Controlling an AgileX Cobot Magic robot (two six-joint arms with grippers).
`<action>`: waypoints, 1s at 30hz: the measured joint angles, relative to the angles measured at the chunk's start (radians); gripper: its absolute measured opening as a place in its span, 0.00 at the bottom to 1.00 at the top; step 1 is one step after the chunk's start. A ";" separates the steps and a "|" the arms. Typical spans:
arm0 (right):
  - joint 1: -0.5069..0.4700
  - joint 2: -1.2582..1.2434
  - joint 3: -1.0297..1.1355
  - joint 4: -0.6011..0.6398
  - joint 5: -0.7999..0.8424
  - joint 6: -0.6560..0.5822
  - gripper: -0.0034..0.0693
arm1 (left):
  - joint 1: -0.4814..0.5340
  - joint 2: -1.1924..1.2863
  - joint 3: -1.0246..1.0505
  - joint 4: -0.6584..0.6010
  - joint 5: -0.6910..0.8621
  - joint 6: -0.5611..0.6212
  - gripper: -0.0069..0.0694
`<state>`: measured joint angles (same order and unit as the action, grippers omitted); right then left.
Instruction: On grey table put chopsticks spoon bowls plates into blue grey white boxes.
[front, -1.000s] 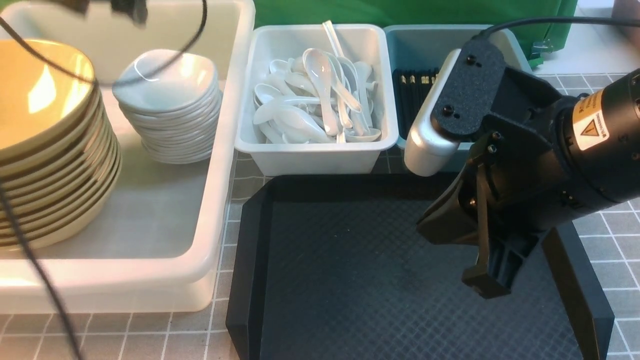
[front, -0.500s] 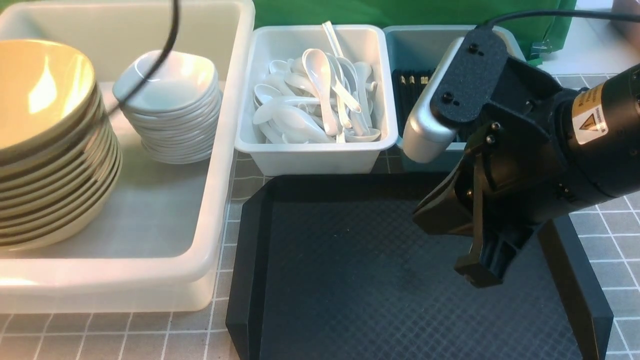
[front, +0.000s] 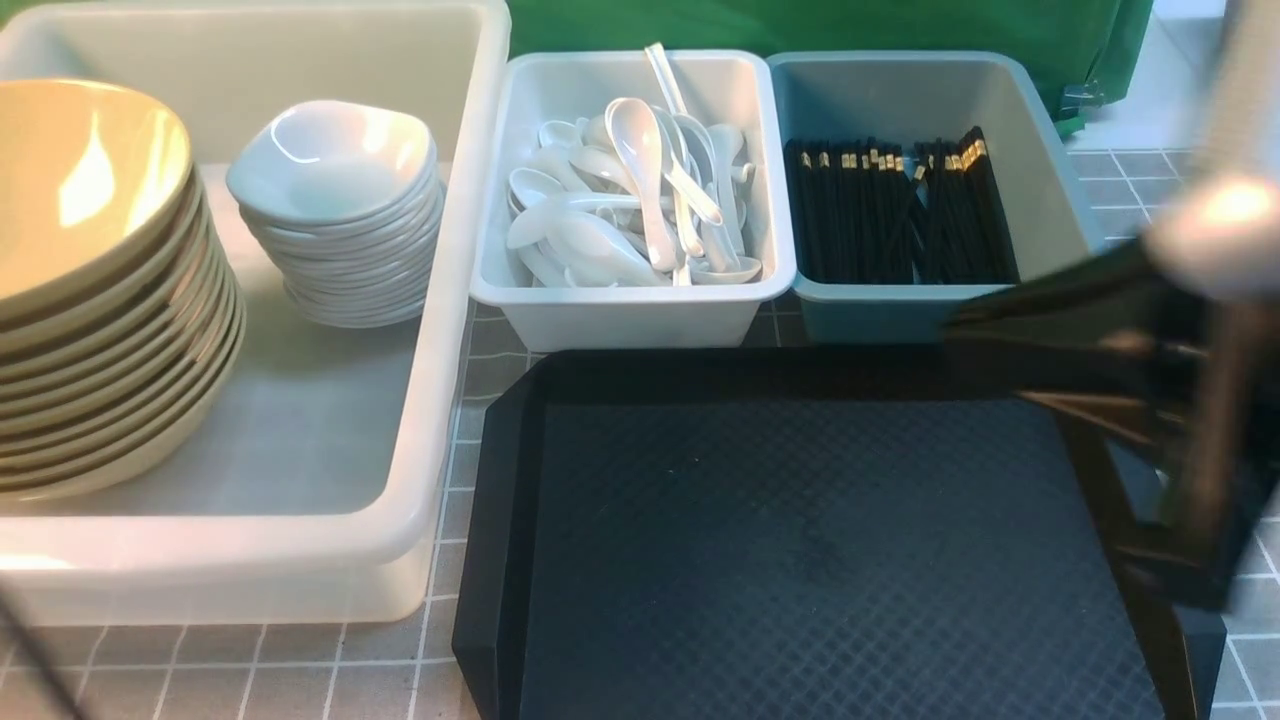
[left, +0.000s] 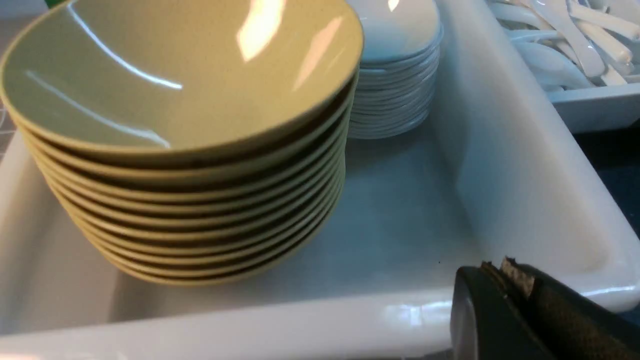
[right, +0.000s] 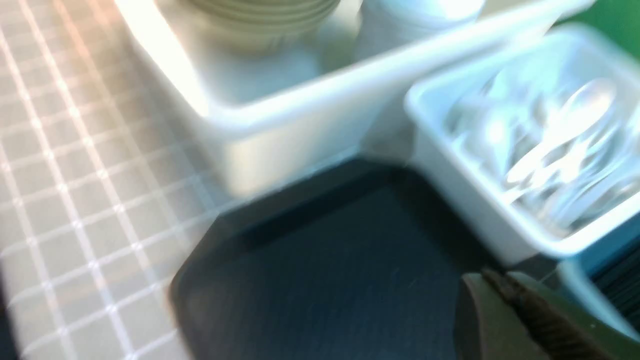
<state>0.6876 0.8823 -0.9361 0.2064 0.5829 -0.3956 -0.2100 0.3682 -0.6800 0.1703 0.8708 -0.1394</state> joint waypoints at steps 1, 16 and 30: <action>0.000 -0.038 0.038 0.000 -0.041 -0.003 0.15 | 0.000 -0.043 0.028 0.002 -0.002 -0.003 0.08; 0.000 -0.215 0.178 0.003 -0.206 -0.012 0.15 | 0.000 -0.159 0.094 -0.002 -0.036 -0.007 0.08; 0.003 -0.215 0.178 0.003 -0.210 -0.012 0.16 | 0.000 -0.159 0.094 -0.002 -0.036 -0.008 0.08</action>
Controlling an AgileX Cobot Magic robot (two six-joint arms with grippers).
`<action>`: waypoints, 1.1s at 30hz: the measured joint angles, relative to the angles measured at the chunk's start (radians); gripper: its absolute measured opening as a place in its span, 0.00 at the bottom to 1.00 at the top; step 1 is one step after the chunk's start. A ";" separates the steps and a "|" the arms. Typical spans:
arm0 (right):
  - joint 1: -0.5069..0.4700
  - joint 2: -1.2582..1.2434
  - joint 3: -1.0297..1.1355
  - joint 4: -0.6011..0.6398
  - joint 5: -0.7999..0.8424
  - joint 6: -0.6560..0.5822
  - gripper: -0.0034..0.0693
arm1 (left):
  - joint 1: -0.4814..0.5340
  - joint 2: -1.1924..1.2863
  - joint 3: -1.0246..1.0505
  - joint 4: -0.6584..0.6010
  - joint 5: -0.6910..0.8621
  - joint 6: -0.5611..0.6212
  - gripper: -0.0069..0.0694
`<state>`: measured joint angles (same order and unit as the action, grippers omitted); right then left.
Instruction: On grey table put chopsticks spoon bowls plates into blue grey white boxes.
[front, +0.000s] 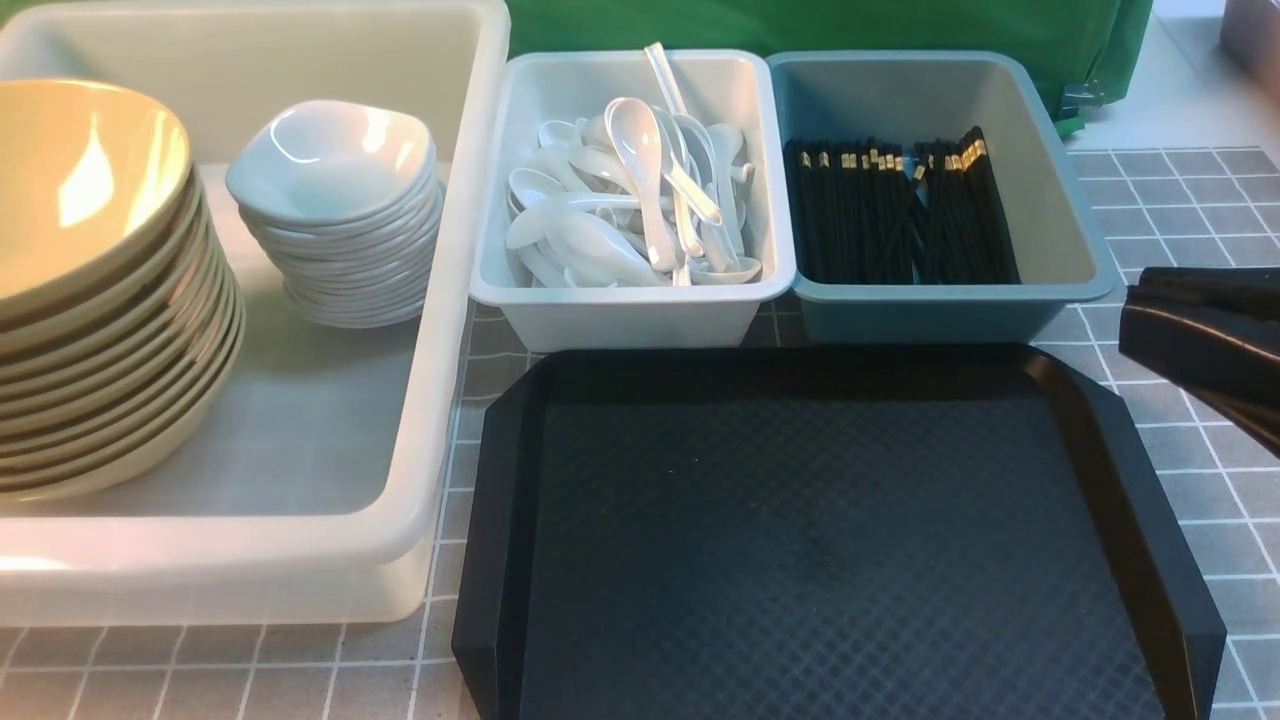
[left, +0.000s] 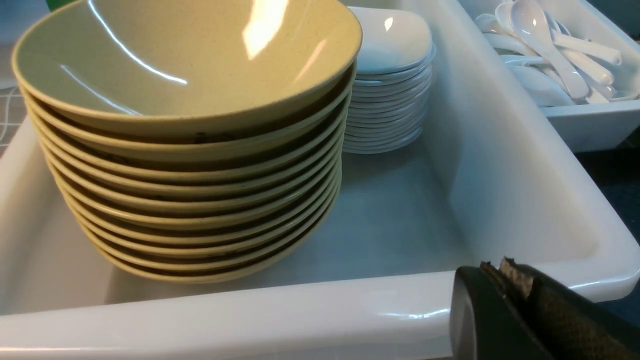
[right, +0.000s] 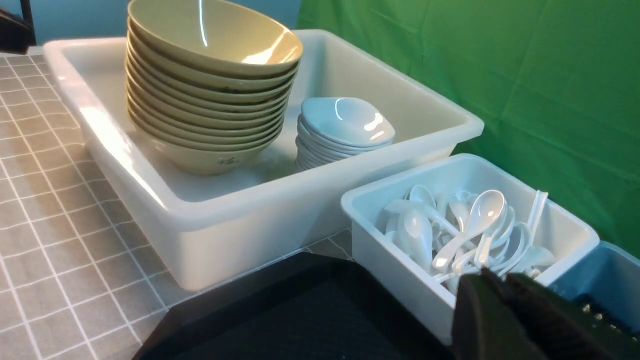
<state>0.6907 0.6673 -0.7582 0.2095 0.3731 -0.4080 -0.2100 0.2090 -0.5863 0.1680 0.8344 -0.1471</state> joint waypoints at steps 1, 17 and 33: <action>0.009 0.000 0.000 -0.001 -0.002 0.000 0.16 | 0.000 0.000 0.000 0.000 0.000 0.000 0.08; 0.059 -0.192 0.216 -0.040 -0.232 0.004 0.10 | 0.000 -0.006 0.000 -0.007 0.000 0.000 0.08; -0.610 -0.626 0.770 -0.242 -0.366 0.514 0.10 | 0.000 -0.006 0.000 -0.008 0.000 0.000 0.08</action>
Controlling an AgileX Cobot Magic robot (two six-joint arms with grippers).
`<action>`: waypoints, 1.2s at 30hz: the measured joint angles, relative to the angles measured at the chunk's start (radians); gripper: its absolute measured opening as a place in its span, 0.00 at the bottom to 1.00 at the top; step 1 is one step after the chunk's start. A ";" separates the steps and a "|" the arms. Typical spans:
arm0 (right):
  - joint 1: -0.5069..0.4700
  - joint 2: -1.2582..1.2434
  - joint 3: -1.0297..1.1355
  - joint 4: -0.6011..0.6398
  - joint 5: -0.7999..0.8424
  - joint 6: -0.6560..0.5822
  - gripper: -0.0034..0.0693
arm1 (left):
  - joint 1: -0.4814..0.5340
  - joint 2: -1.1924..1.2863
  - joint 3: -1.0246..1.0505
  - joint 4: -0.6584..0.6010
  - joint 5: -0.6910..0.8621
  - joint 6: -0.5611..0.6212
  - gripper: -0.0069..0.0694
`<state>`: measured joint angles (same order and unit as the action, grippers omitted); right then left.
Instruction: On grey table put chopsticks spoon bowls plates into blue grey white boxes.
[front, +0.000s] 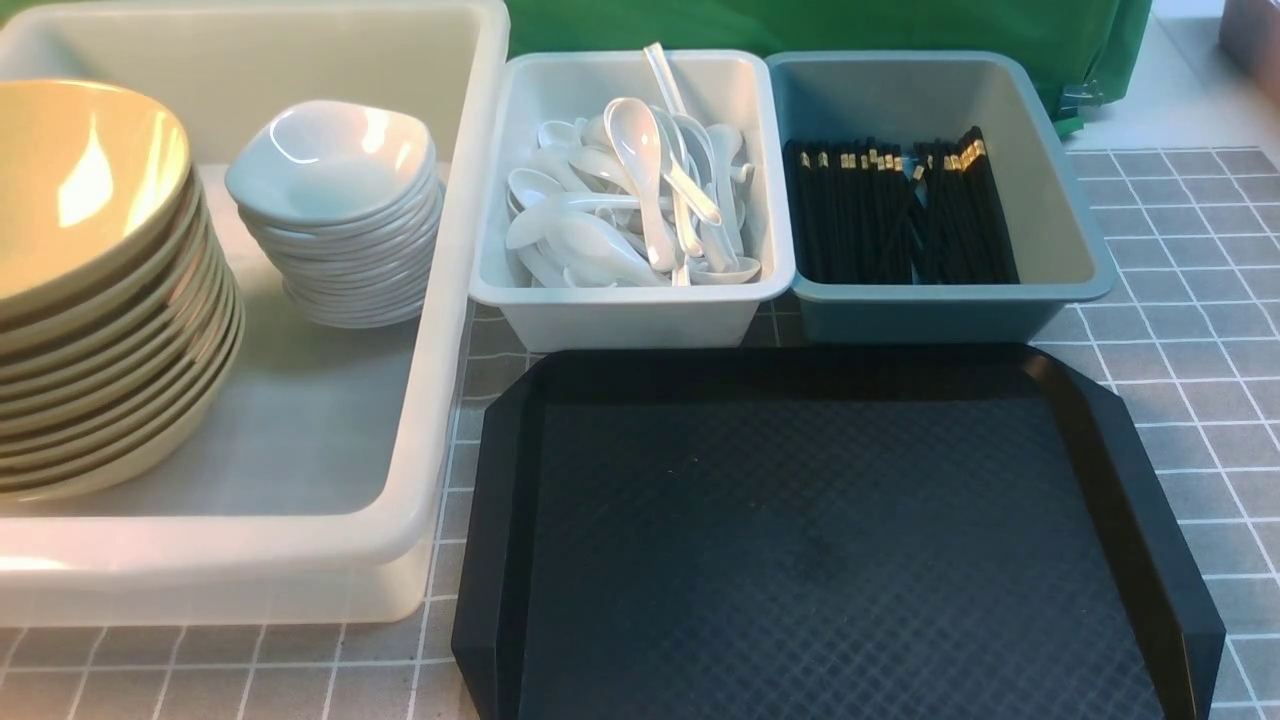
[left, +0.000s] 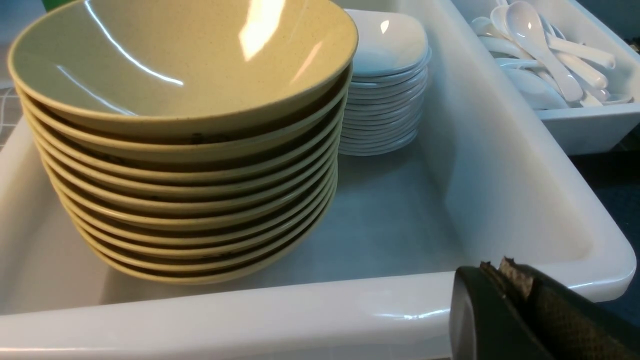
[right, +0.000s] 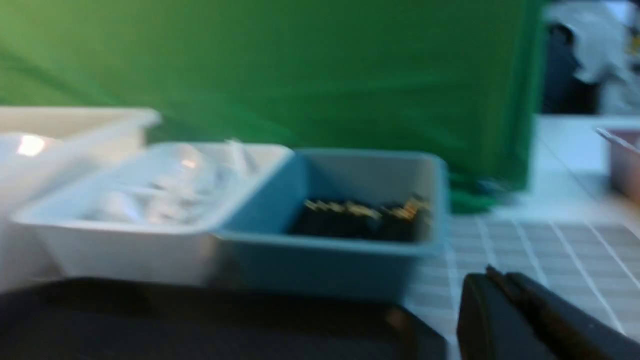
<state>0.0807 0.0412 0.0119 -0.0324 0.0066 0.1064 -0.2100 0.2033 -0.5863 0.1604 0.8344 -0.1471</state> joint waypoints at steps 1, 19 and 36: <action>-0.043 -0.025 0.013 -0.020 0.038 0.025 0.10 | 0.000 0.000 0.000 0.000 0.000 0.000 0.08; -0.093 -0.053 0.017 -0.081 0.312 0.081 0.10 | 0.000 0.000 0.000 0.000 0.000 -0.002 0.08; -0.093 -0.053 0.017 -0.081 0.313 0.081 0.11 | 0.000 0.000 0.000 0.000 0.000 -0.006 0.08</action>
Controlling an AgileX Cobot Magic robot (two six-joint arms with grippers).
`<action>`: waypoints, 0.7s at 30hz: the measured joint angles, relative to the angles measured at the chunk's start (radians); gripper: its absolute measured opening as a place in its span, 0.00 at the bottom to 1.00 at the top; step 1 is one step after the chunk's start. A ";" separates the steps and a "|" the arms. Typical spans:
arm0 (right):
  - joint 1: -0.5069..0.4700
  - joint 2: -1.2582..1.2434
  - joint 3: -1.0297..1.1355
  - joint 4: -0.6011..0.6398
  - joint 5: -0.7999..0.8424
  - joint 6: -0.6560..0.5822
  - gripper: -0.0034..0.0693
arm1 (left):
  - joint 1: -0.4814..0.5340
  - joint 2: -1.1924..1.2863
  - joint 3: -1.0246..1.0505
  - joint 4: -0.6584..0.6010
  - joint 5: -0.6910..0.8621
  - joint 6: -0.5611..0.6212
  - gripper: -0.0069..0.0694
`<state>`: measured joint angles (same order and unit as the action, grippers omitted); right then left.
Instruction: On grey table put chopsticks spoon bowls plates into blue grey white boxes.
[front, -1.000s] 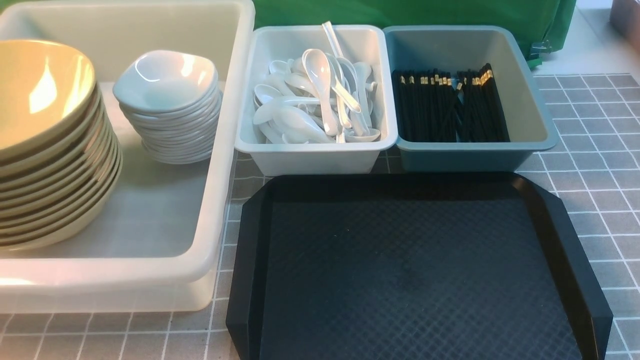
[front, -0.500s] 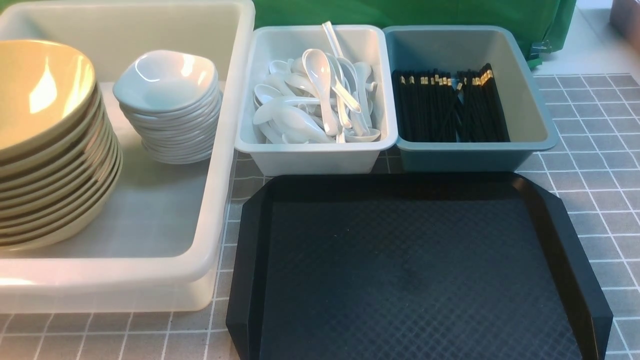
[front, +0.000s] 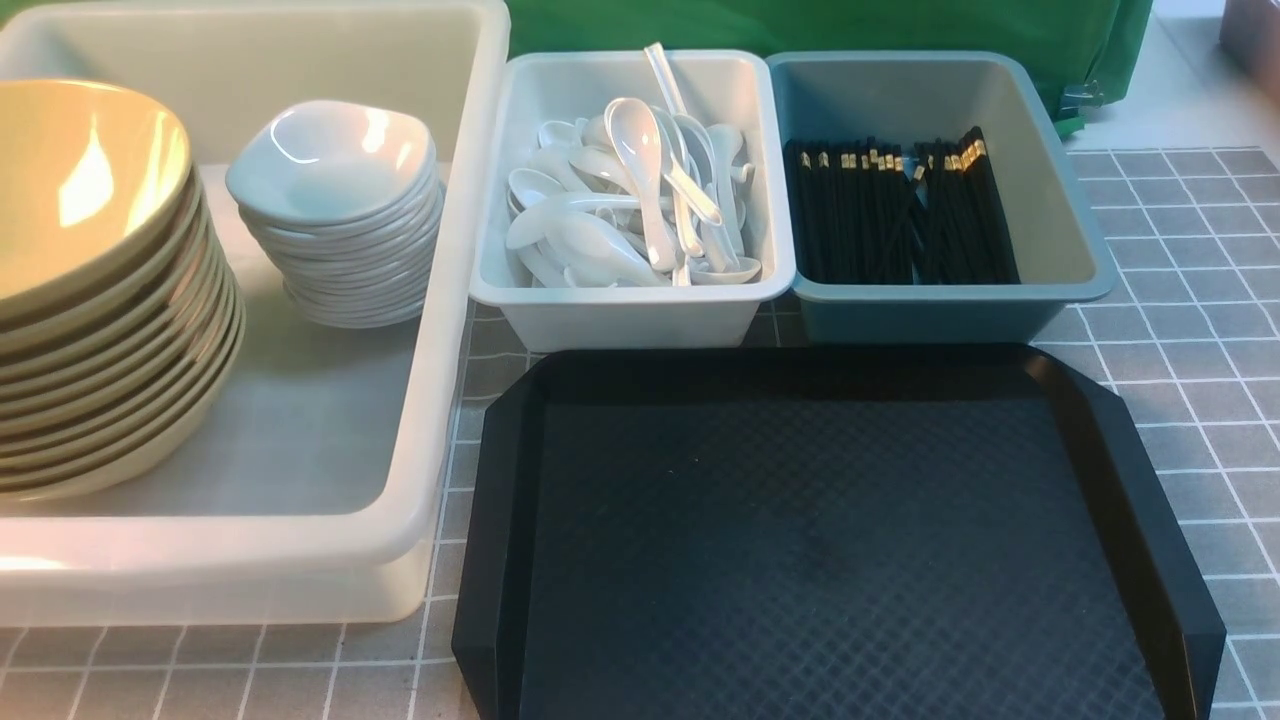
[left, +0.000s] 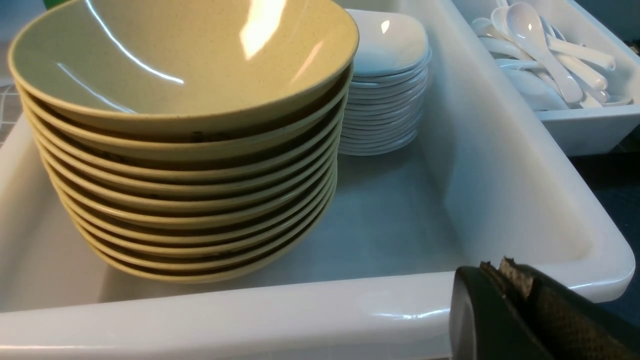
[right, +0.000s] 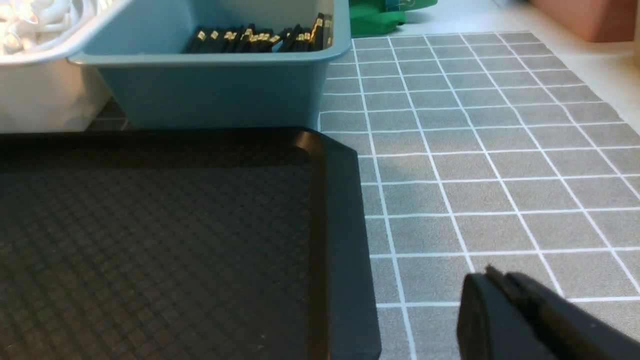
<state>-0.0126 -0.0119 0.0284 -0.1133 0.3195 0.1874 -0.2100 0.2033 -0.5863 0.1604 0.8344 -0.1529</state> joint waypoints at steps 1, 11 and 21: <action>0.000 0.000 0.000 0.000 0.000 0.000 0.11 | 0.000 0.000 0.000 0.000 0.000 0.000 0.08; 0.000 0.000 0.000 0.000 0.000 0.000 0.13 | 0.000 -0.035 0.072 -0.020 -0.066 0.000 0.08; 0.000 0.000 0.000 0.000 0.000 0.000 0.13 | 0.164 -0.179 0.504 -0.201 -0.692 0.094 0.08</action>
<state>-0.0126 -0.0119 0.0284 -0.1135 0.3195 0.1874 -0.0460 0.0242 -0.0818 -0.0405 0.1419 -0.0593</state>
